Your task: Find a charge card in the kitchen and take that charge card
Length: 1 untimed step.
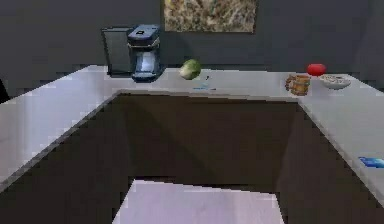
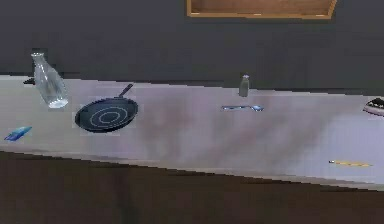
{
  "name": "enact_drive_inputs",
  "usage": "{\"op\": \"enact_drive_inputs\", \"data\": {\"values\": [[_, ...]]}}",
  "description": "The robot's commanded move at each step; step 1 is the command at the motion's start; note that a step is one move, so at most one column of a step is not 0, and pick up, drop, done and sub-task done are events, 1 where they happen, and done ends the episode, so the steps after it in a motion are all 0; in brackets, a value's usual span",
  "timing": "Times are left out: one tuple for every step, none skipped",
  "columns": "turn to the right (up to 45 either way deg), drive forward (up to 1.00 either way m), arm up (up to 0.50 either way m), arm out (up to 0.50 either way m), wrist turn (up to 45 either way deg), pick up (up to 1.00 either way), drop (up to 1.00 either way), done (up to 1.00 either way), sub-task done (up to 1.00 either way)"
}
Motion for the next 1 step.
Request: {"op": "enact_drive_inputs", "data": {"values": [[30.0,0.0,0.0,0.0,0.0,0.0,0.0,0.0,0.0]]}}
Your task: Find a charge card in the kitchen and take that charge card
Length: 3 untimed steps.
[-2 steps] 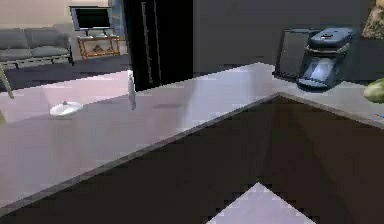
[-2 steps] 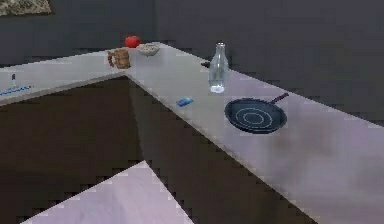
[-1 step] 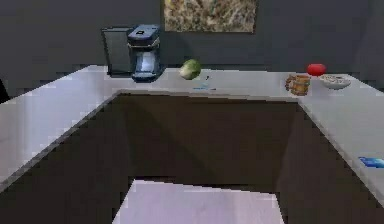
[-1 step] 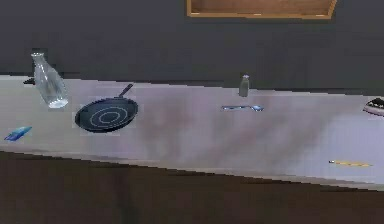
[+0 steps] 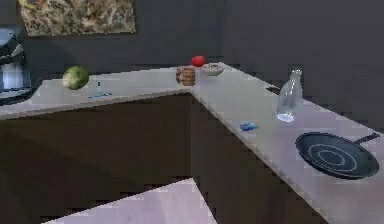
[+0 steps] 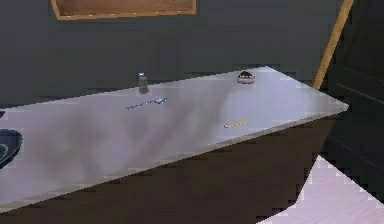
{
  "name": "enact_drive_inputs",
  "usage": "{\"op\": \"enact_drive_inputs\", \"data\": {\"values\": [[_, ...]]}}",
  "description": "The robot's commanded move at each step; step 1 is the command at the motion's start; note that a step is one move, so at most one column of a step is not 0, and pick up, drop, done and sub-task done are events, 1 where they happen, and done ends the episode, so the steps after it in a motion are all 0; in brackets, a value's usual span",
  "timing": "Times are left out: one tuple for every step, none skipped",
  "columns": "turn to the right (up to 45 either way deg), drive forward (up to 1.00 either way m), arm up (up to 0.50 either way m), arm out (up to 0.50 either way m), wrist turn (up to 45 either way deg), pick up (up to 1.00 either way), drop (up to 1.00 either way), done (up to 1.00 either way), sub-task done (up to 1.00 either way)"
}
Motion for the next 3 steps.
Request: {"op": "enact_drive_inputs", "data": {"values": [[0.0,0.35,0.0,0.0,0.0,0.0,0.0,0.0,0.0],[-45.0,0.0,0.0,0.0,0.0,0.0,0.0,0.0,0.0],[-15.0,0.0,0.0,0.0,0.0,0.0,0.0,0.0,0.0]]}}
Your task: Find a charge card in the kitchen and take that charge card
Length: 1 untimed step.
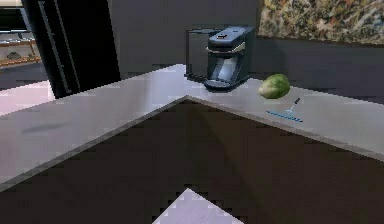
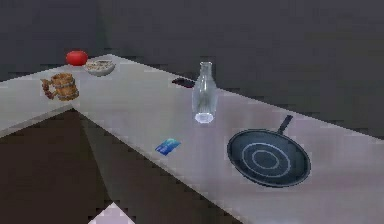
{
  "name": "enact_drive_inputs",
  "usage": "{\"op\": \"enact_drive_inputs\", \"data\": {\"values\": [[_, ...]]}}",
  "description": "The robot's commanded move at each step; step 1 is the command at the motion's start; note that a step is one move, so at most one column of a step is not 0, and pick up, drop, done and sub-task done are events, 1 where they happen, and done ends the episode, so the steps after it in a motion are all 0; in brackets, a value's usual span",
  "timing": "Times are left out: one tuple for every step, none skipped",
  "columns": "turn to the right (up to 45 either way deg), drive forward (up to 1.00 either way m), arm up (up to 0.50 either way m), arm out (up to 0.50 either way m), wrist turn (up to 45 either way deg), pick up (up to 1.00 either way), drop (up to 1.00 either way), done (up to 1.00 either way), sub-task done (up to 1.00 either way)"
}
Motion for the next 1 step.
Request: {"op": "enact_drive_inputs", "data": {"values": [[0.0,0.0,0.5,0.0,0.0,0.0,0.0,0.0,0.0]]}}
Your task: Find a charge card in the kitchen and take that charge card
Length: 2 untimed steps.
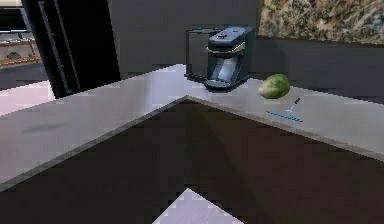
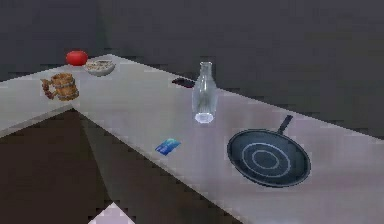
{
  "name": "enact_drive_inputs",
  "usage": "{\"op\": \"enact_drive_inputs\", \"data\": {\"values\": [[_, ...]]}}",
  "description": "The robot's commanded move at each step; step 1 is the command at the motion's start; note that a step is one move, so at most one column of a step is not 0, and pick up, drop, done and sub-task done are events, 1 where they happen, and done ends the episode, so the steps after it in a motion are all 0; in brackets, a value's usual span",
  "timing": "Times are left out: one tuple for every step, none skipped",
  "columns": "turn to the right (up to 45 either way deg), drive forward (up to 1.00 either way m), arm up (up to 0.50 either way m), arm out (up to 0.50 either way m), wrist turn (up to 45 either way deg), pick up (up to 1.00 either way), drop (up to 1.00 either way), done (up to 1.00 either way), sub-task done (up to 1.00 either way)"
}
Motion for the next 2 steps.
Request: {"op": "enact_drive_inputs", "data": {"values": [[0.0,0.0,0.38,0.0,0.0,0.0,0.0,0.0,0.0],[0.0,0.0,0.0,0.22,0.0,0.0,0.0,0.0,0.0]]}}
